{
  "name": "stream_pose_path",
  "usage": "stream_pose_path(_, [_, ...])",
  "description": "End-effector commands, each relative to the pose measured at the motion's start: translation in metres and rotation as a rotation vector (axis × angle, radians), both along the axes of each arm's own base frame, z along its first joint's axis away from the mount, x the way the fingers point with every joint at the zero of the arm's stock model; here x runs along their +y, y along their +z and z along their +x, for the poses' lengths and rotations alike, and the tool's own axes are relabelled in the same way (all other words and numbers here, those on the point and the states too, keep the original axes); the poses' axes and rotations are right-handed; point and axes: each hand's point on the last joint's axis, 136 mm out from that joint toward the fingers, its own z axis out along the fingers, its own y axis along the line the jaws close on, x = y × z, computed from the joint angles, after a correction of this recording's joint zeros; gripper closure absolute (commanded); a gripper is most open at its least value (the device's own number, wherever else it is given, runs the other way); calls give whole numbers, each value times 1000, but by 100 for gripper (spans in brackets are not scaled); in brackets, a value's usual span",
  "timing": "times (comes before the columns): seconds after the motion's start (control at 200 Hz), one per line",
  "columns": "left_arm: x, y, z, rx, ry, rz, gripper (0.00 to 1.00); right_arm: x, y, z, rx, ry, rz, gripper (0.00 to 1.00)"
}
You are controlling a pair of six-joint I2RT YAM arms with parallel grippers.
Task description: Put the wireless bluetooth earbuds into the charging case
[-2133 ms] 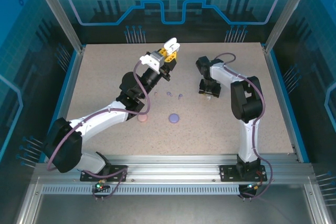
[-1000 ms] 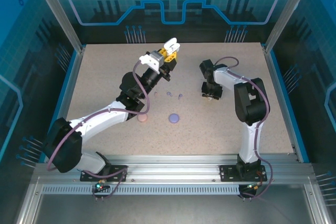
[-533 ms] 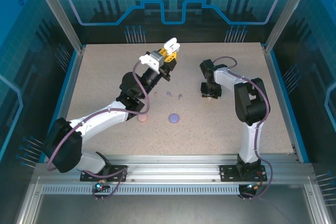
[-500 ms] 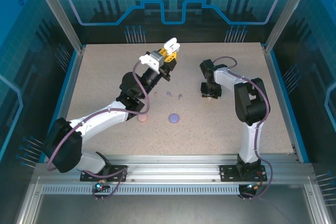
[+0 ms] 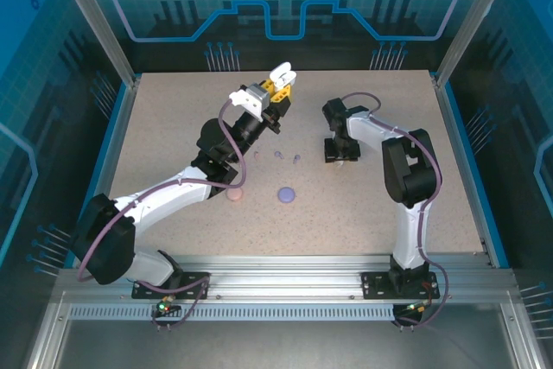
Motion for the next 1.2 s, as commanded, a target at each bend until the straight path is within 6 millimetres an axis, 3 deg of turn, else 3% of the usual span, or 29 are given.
stream_pose_path(0.0, [2,20,-8,-42,-20,-59,100,4,32,4,-61,-111,35,48])
stream_pose_path(0.195, [2,19,-7,-41,-19,-62,100,-4,53,-6,-58,-454,51,46])
stream_pose_path(0.375, [-1,17,-5,-34,-30,-67,100,6,45,-8,-28,-638,80,46])
stream_pose_path(0.54, [-1,21,-6,-40,-33,-68,100,10,33,-3,5,-612,48,46])
stream_pose_path(0.765, [-1,20,-5,-43,-27,-66,100,-1,20,-8,26,-555,-40,46])
stream_pose_path(1.196, [-1,17,-5,-41,-25,-64,100,-3,-1,-7,43,-498,-44,49])
